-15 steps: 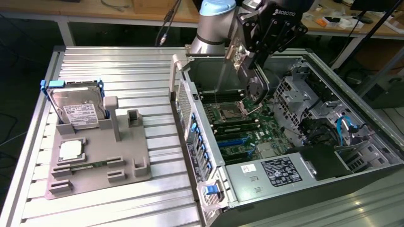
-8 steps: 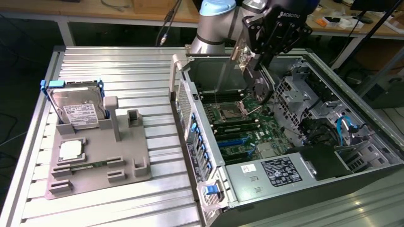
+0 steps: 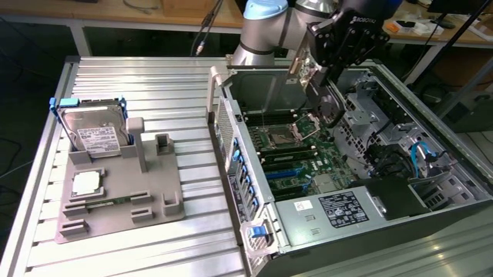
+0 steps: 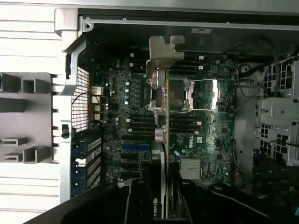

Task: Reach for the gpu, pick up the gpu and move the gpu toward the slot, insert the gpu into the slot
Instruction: 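Pick up the gpu and move the gpu toward the slot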

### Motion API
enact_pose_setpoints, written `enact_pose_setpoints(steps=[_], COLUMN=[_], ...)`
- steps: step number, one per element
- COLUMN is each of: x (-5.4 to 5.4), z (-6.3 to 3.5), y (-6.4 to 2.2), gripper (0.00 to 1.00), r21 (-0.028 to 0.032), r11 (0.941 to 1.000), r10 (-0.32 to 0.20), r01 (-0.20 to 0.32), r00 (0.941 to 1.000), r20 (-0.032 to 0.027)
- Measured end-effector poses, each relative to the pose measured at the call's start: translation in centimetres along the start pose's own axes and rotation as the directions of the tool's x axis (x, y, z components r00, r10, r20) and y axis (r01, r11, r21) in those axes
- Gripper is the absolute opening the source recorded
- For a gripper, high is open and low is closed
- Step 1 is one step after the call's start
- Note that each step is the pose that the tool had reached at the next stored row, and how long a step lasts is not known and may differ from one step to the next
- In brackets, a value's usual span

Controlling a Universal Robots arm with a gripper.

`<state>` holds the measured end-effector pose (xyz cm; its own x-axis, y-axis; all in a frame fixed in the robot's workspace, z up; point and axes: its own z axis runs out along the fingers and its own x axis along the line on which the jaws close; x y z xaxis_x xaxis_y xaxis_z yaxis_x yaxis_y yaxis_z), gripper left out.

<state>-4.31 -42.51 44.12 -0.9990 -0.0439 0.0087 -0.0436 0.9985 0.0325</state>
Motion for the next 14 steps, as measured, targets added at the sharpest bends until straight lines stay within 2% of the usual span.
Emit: enact_pose_setpoints(steps=[10, 14], x=[-2.7, -2.7], z=[0.15, 0.15], y=[-0.13, -0.12], gripper=[0.27, 0.27], r21=[0.0007, 0.0006], r11=[0.9999, 1.0000], r10=[-0.010, -0.010], r01=[0.010, 0.010], r00=[0.9999, 0.9999], r20=[0.0098, 0.0099])
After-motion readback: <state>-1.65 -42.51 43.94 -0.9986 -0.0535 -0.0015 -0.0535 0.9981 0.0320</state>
